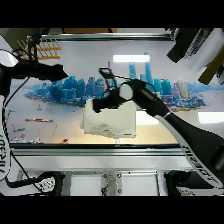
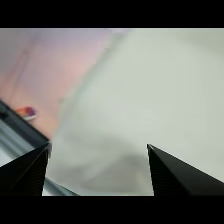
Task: Fold the clothes and pants, and hang the long-sleeved shirts on hangers.
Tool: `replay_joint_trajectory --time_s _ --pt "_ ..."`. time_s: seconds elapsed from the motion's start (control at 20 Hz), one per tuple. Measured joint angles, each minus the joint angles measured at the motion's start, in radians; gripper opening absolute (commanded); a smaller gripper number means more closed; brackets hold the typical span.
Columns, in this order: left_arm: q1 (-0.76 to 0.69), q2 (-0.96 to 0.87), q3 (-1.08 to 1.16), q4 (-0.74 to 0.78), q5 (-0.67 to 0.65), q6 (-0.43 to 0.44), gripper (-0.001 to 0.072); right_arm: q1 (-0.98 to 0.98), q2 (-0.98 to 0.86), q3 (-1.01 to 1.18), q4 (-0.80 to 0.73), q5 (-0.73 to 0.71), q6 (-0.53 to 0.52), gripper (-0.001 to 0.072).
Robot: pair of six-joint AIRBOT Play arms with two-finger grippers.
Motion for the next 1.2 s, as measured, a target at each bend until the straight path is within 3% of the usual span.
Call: replay_joint_trajectory --time_s 0.25,0.5,0.8,0.95,1.0,1.1,1.2 --pt "-0.089 0.148 -0.311 -0.001 0.065 0.038 0.0017 -0.311 0.182 -0.371 -0.007 0.053 -0.023 0.0657" --pt "-0.189 0.224 -0.484 -0.001 0.134 0.051 0.0017 -0.536 0.187 -0.616 0.253 -0.011 -0.21 0.0659" --pt "-0.237 0.242 -0.528 0.0 0.154 0.052 0.0017 -0.545 0.039 -0.671 0.601 -0.087 -0.459 0.0652" --pt "-0.241 0.244 -0.532 0.0 0.158 0.054 0.0016 -0.492 -0.027 -0.635 0.678 -0.096 -0.51 0.0646" --pt "-0.242 0.244 -0.533 0.0 0.159 0.054 0.0017 -0.47 -0.045 -0.616 0.697 -0.099 -0.52 0.0516" --pt "-0.243 0.244 -0.534 0.0 0.159 0.054 0.0017 -0.431 -0.069 -0.583 0.727 -0.108 -0.535 0.0023" --pt "-0.244 0.244 -0.534 0.0 0.159 0.054 0.0017 -0.405 -0.079 -0.559 0.742 -0.117 -0.562 0.0014"
